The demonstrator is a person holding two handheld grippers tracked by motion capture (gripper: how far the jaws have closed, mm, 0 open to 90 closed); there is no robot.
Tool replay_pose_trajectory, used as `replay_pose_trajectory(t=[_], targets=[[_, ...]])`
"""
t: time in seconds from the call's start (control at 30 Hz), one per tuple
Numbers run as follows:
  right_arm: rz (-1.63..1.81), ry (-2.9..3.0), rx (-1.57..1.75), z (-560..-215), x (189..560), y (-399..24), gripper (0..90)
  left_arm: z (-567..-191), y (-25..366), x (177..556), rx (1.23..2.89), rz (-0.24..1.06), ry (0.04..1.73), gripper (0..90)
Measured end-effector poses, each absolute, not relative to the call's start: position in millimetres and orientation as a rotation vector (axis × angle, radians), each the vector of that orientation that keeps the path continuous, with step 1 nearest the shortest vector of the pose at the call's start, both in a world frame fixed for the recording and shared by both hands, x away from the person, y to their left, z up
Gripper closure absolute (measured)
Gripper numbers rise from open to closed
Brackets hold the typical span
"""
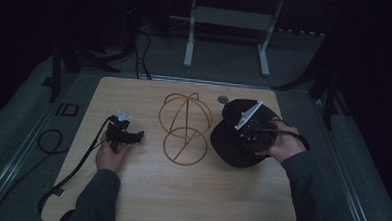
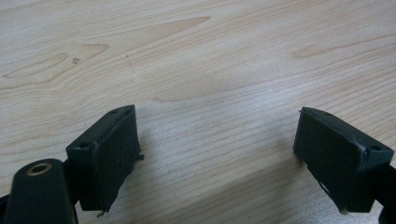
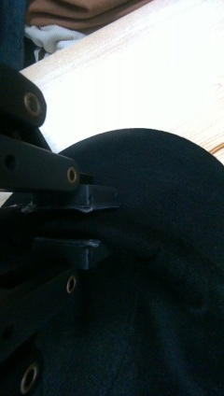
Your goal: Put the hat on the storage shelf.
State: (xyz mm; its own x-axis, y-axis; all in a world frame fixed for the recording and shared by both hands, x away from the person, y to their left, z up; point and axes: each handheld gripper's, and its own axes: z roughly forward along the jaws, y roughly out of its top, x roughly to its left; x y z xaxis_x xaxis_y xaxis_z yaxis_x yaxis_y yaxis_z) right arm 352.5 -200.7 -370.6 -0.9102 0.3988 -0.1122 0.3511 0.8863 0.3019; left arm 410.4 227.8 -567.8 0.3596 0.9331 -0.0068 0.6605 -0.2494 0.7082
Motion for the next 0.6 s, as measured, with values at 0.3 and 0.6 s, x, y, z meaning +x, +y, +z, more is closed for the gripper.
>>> replay_pose_trajectory(t=[0.3,0.6], targets=[[0.429,2.89,0.523,-360,348,-200,77.9,-568,228,410,2.002,0.564,1.378,13.7],[0.422,2.919,0.477,-354,346,-202,77.8,-568,228,410,2.002,0.564,1.378,13.7]])
